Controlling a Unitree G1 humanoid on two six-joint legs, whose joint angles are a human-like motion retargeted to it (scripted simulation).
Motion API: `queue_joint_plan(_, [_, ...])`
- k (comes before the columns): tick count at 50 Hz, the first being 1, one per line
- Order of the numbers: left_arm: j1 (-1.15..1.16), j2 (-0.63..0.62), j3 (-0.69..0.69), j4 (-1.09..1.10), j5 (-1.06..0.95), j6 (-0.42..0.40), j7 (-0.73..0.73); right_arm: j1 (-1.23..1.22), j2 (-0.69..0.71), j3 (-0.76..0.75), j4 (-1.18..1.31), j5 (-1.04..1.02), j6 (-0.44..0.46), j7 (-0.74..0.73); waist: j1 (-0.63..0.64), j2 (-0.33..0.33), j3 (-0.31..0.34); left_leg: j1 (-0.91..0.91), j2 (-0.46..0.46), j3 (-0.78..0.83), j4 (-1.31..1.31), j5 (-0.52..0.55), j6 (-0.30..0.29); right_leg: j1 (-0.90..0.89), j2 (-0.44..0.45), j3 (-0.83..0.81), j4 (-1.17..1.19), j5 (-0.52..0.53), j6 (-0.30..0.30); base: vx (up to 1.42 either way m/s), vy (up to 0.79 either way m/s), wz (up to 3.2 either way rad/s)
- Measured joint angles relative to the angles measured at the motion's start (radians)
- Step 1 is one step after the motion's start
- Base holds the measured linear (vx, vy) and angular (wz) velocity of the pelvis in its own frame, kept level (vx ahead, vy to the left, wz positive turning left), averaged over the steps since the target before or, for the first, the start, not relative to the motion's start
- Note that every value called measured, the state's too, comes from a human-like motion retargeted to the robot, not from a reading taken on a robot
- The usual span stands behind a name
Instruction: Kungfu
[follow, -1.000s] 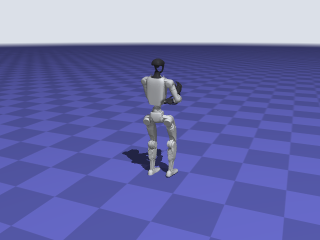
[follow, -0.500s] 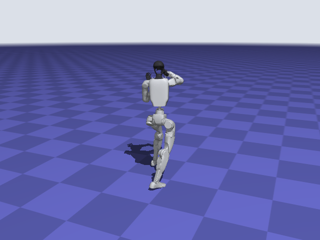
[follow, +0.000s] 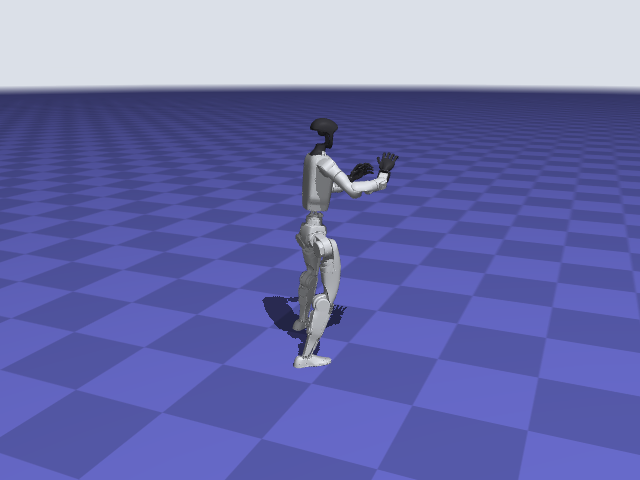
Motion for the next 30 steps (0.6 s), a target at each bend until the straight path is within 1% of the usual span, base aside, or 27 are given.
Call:
queue_joint_plan(2, [-0.064,-0.005,-0.072,0.037,0.123,0.022,-0.117,0.086,-0.063,-0.066,0.098,-0.019,0.016,0.05,-0.014,-0.03,0.0,-0.008,-0.061,-0.16,0.073,-0.079,-0.037,0.002,-0.004,0.011,-0.034,0.023,-0.02,-0.4,-0.42,-1.13])
queue_joint_plan(3, [-0.109,-0.014,-0.113,0.068,0.176,0.03,-0.179,0.126,-0.104,-0.101,0.152,-0.044,0.023,0.065,-0.028,-0.039,0.001,-0.028,-0.108,-0.251,0.149,-0.142,-0.059,0.004,0.0,0.017,-0.057,0.037,-0.031,-0.4,-0.37,-0.92])
queue_joint_plan(5, [-0.199,-0.041,-0.201,0.134,0.26,0.047,-0.284,0.198,-0.174,-0.165,0.275,-0.106,0.056,0.068,-0.045,-0.059,-0.004,-0.058,-0.22,-0.349,0.294,-0.253,-0.077,-0.002,0.008,0.046,-0.098,0.068,-0.056,-0.29,-0.31,-1.0])
queue_joint_plan(7, [-0.279,-0.08,-0.309,0.196,0.323,0.073,-0.341,0.25,-0.229,-0.226,0.42,-0.209,0.104,0.071,-0.035,-0.084,-0.015,-0.044,-0.283,-0.272,0.347,-0.315,-0.058,-0.006,0.001,0.063,-0.132,0.093,-0.065,-0.13,-0.3,-1.12])
queue_joint_plan(10, [-0.376,-0.151,-0.468,0.249,0.409,0.095,-0.365,0.272,-0.259,-0.317,0.689,-0.385,0.224,0.03,-0.034,-0.096,-0.02,-0.049,-0.35,-0.16,0.383,-0.422,-0.016,-0.007,0.025,0.041,-0.178,0.108,-0.088,-0.11,-0.33,-1.0])
queue_joint_plan(12, [-0.404,-0.201,-0.533,0.251,0.471,0.105,-0.34,0.256,-0.262,-0.363,0.852,-0.511,0.291,0.003,-0.007,-0.1,-0.016,-0.044,-0.4,-0.127,0.325,-0.457,-0.05,-0.007,0.058,0.031,-0.198,0.106,-0.122,-0.06,-0.28,-1.59])
queue_joint_plan(13, [-0.411,-0.227,-0.558,0.249,0.505,0.104,-0.319,0.247,-0.267,-0.382,0.935,-0.565,0.327,-0.017,0.004,-0.101,-0.01,-0.042,-0.429,-0.139,0.283,-0.474,-0.065,-0.005,0.076,0.021,-0.204,0.102,-0.132,-0.02,-0.31,-1.37])
queue_joint_plan(14, [-0.412,-0.254,-0.582,0.251,0.539,0.102,-0.29,0.241,-0.27,-0.394,1.016,-0.613,0.359,-0.033,0.014,-0.109,-0.002,-0.04,-0.451,-0.147,0.239,-0.477,-0.046,-0.007,0.092,0.025,-0.201,0.1,-0.131,-0.02,-0.33,-1.15])
queue_joint_plan(15, [-0.411,-0.282,-0.606,0.254,0.574,0.098,-0.257,0.236,-0.274,-0.402,1.096,-0.658,0.389,-0.048,0.023,-0.119,0.006,-0.037,-0.47,-0.153,0.193,-0.474,-0.011,-0.011,0.106,0.036,-0.194,0.097,-0.125,-0.03,-0.36,-1.13])
queue_joint_plan(16, [-0.4,-0.303,-0.636,0.26,0.596,0.091,-0.225,0.241,-0.277,-0.387,1.163,-0.684,0.404,-0.031,0.042,-0.144,0.012,-0.038,-0.48,-0.157,0.164,-0.415,0.097,-0.021,0.108,0.048,-0.171,0.097,-0.084,-0.02,-0.37,-1.07])
queue_joint_plan(17, [-0.39,-0.318,-0.665,0.269,0.614,0.077,-0.197,0.247,-0.275,-0.37,1.222,-0.702,0.417,-0.001,0.052,-0.165,0.018,-0.036,-0.477,-0.169,0.149,-0.391,0.156,-0.044,0.111,0.046,-0.136,0.1,-0.016,-0.02,-0.37,-0.82])
queue_joint_plan(18, [-0.381,-0.322,-0.691,0.283,0.626,0.049,-0.177,0.258,-0.265,-0.346,1.269,-0.706,0.428,0.055,0.045,-0.18,0.021,-0.029,-0.447,-0.194,0.16,-0.436,0.12,-0.096,0.115,0.015,-0.076,0.111,0.104,-0.31,-0.82,-1.57])
queue_joint_plan(19, [-0.381,-0.306,-0.687,0.292,0.629,0.006,-0.178,0.255,-0.241,-0.312,1.282,-0.69,0.442,0.131,0.088,-0.208,0.033,-0.048,-0.348,-0.167,0.192,-0.464,0.053,-0.182,0.18,-0.017,0.017,0.135,0.193,-0.66,-1.55,-3.0])
queue_joint_plan(20, [-0.386,-0.279,-0.668,0.299,0.627,-0.045,-0.19,0.246,-0.211,-0.274,1.28,-0.665,0.458,0.216,0.156,-0.243,0.048,-0.081,-0.213,-0.114,0.235,-0.483,-0.029,-0.285,0.277,-0.049,0.126,0.166,0.267,-1.11,-2.17,-4.28])
queue_joint_plan(21, [-0.383,-0.267,-0.671,0.311,0.62,-0.09,-0.188,0.243,-0.193,-0.227,1.263,-0.636,0.46,0.306,0.201,-0.242,0.057,-0.095,-0.119,-0.063,0.267,-0.48,-0.054,-0.372,0.336,-0.162,0.238,0.203,0.267,-1.11,-2.07,-4.03])
queue_joint_plan(22, [-0.383,-0.26,-0.683,0.326,0.606,-0.132,-0.175,0.241,-0.178,-0.182,1.243,-0.612,0.455,0.389,0.222,-0.226,0.067,-0.114,-0.032,-0.045,0.301,-0.484,-0.073,-0.453,0.374,-0.257,0.363,0.224,0.267,-0.79,-1.15,-2.39])
queue_joint_plan(23, [-0.388,-0.263,-0.716,0.35,0.58,-0.167,-0.14,0.241,-0.169,-0.14,1.216,-0.596,0.437,0.461,0.196,-0.181,0.079,-0.146,0.043,-0.094,0.338,-0.503,-0.082,-0.523,0.371,-0.317,0.515,0.215,0.267,-0.33,-0.23,-0.94])
queue_joint_plan(24, [-0.392,-0.267,-0.725,0.378,0.549,-0.191,-0.112,0.243,-0.156,-0.11,1.183,-0.6,0.415,0.503,0.15,-0.121,0.091,-0.209,0.094,-0.171,0.376,-0.523,-0.066,-0.585,0.336,-0.378,0.658,0.214,0.267,-0.04,0.49,0.18])
queue_joint_plan(25, [-0.395,-0.271,-0.723,0.41,0.517,-0.208,-0.087,0.245,-0.14,-0.086,1.148,-0.614,0.391,0.531,0.094,-0.052,0.103,-0.289,0.133,-0.262,0.414,-0.541,-0.037,-0.644,0.286,-0.439,0.798,0.217,0.267,0.11,0.86,0.4])
queue_joint_plan(26, [-0.38,-0.294,-0.701,0.455,0.507,-0.209,-0.102,0.247,-0.118,-0.083,1.125,-0.656,0.376,0.507,0.04,0.007,0.118,-0.325,0.162,-0.325,0.393,-0.547,-0.002,-0.666,0.205,-0.41,0.889,0.247,0.267,0.25,1.14,0.79])
queue_joint_plan(27, [-0.364,-0.322,-0.688,0.495,0.495,-0.208,-0.125,0.259,-0.101,-0.091,1.116,-0.706,0.365,0.469,-0.025,0.074,0.138,-0.359,0.162,-0.399,0.375,-0.553,0.038,-0.67,0.111,-0.362,0.952,0.29,0.267,0.42,1.42,1.9])
queue_joint_plan(28, [-0.348,-0.363,-0.692,0.524,0.479,-0.205,-0.164,0.29,-0.092,-0.123,1.133,-0.772,0.364,0.404,-0.109,0.157,0.169,-0.389,0.108,-0.495,0.363,-0.559,0.089,-0.634,-0.012,-0.276,0.957,0.358,0.266,0.37,1.15,2.74])
queue_joint_plan(29, [-0.339,-0.388,-0.704,0.541,0.464,-0.201,-0.197,0.315,-0.082,-0.149,1.16,-0.819,0.378,0.346,-0.166,0.212,0.202,-0.415,0.07,-0.57,0.355,-0.551,0.121,-0.596,-0.15,-0.235,0.917,0.461,0.135,0.25,0.69,3.04])
queue_joint_plan(30, [-0.333,-0.405,-0.718,0.551,0.449,-0.196,-0.226,0.338,-0.071,-0.173,1.192,-0.858,0.399,0.29,-0.21,0.254,0.236,-0.441,0.04,-0.633,0.348,-0.536,0.144,-0.555,-0.296,-0.217,0.855,0.58,-0.061,0.13,0.29,3.08])
